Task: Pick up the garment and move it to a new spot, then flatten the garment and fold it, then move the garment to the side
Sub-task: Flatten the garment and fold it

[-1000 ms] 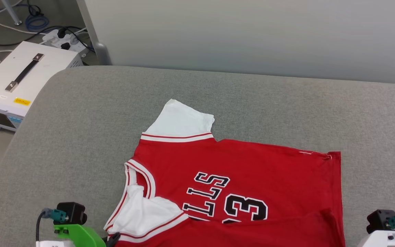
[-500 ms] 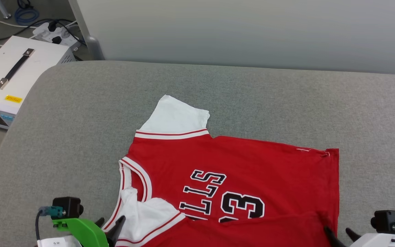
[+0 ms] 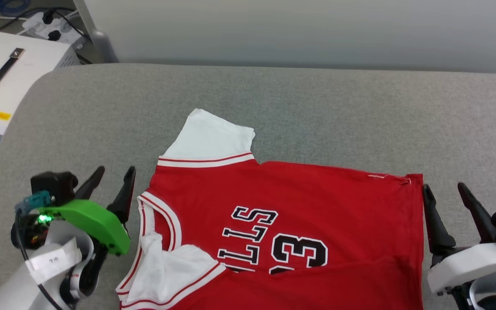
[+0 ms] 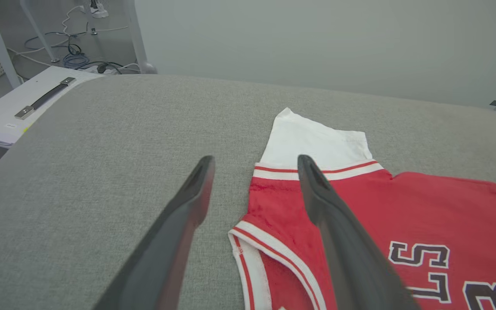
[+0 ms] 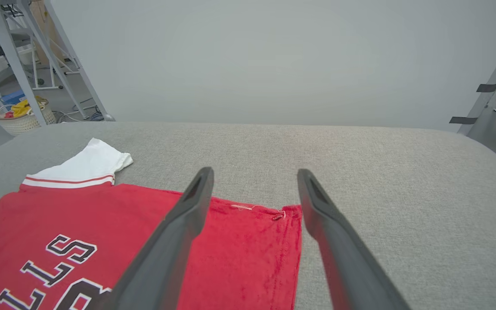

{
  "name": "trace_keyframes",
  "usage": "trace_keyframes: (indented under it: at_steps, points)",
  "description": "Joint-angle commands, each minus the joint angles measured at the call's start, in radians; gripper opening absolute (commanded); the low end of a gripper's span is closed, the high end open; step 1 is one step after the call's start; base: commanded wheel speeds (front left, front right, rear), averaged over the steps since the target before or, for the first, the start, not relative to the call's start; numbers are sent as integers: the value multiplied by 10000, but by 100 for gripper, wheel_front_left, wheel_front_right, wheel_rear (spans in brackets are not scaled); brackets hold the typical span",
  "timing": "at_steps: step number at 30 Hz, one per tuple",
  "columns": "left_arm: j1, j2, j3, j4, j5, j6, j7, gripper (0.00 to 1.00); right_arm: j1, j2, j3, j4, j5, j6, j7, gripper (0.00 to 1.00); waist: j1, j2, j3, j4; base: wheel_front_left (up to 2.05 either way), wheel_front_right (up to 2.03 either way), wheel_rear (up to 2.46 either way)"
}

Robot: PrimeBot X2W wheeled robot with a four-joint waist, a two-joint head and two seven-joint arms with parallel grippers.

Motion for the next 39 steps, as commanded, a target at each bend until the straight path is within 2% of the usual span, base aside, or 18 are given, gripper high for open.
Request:
trace_keyframes:
  at_steps: [1, 4, 8, 12, 15, 22, 26, 30, 39]
  points:
    - [-470, -83, 21, 119, 170, -130, -7, 100, -266, 39, 2, -205, -161, -6, -52, 100, 0, 0, 776, -235, 0, 0, 0]
    - [-1344, -75, -11, 434, 218, -501, 276, 100, -591, 85, 44, -591, -313, -6, -2, 100, 0, 0, 1458, -390, 0, 0, 0]
    - [-2775, 12, -105, 1066, 135, -1301, 1034, 100, -1053, 126, 86, -813, -502, -6, 69, 100, 0, 0, 2131, -677, 0, 0, 0]
    - [-4342, 199, -270, 1776, -270, -2209, 2422, 100, -1499, 153, 125, -892, -597, -6, 74, 100, 0, 0, 2674, -1045, 0, 0, 0]
    - [-5273, 391, -470, 2094, -670, -2489, 3608, 100, -1755, 164, 184, -900, -606, -6, 41, 100, 0, 0, 2971, -1334, 0, 0, 0]
    - [-6817, 884, -864, 2616, -2238, -2635, 6485, 100, -2162, 176, 373, -793, -341, -6, -217, 100, 0, 0, 3737, -2031, 0, 0, 0]
    - [-7180, 1100, -995, 3070, -2745, -2639, 7581, 100, -2213, 177, 489, -696, -160, -6, -403, 100, 0, 0, 4093, -2328, 0, 0, 0]
    - [-7297, 1204, -1122, 3439, -2959, -2640, 8100, 100, -2225, 178, 503, -594, -3, -6, -553, 100, 0, 0, 4406, -2514, 0, 0, 0]
    - [-7109, 1249, -1635, 3828, -3026, -2641, 8385, 100, -2309, 178, 543, -393, 177, -6, -634, 100, 0, 0, 4748, -2700, 0, 0, 0]
